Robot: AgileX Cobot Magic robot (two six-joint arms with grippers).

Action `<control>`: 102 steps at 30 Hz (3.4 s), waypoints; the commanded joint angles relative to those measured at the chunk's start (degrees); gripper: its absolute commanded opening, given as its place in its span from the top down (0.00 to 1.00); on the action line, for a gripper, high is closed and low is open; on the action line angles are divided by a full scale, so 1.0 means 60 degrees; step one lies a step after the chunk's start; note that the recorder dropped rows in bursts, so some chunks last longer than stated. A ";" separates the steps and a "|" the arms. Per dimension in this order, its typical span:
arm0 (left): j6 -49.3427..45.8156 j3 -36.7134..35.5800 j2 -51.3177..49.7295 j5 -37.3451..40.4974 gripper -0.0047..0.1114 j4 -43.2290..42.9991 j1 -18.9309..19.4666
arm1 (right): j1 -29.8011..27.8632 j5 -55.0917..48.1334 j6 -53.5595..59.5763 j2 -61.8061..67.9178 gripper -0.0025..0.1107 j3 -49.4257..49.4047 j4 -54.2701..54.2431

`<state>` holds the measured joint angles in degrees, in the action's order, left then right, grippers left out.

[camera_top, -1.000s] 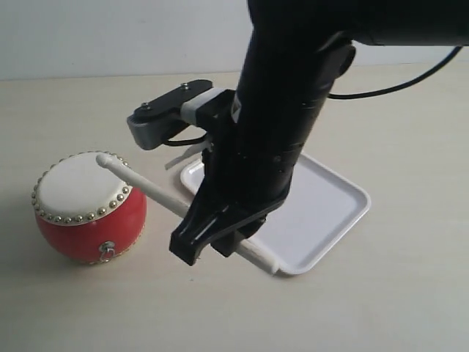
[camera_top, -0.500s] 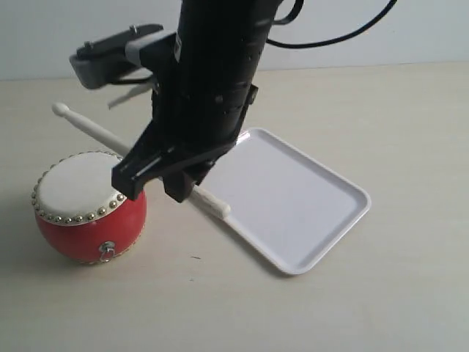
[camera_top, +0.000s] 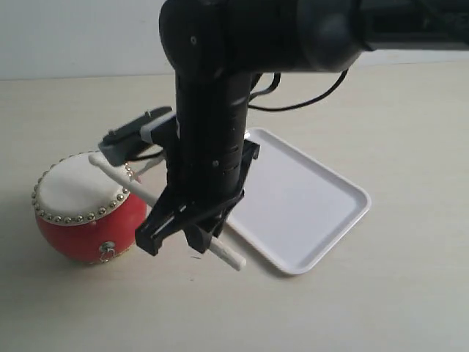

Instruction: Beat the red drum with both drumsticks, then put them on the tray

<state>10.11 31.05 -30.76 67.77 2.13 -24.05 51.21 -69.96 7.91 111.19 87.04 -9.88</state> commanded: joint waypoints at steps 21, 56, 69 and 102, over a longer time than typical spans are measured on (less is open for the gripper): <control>-0.2530 0.1855 -0.6974 0.0060 0.96 0.1240 0.0030 | 0.0018 0.0000 0.0160 -0.1852 0.98 0.0500 0.0821; -0.3439 0.1848 -0.7351 0.0365 0.96 0.1341 0.1435 | 0.0018 0.0000 0.0343 -0.2957 0.98 0.0447 0.0653; -0.2961 0.1840 -0.2791 0.0365 0.96 0.1466 0.1453 | 0.0018 0.0000 0.0814 -0.0501 0.98 -0.0211 -0.0633; -0.4133 0.1840 -0.9135 0.0365 0.96 0.2155 0.1453 | 0.0018 0.0000 0.0332 -0.3108 0.98 0.0844 0.0003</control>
<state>-14.58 42.07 -87.35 69.85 14.41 -15.38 51.21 -70.21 9.90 92.61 91.85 -9.69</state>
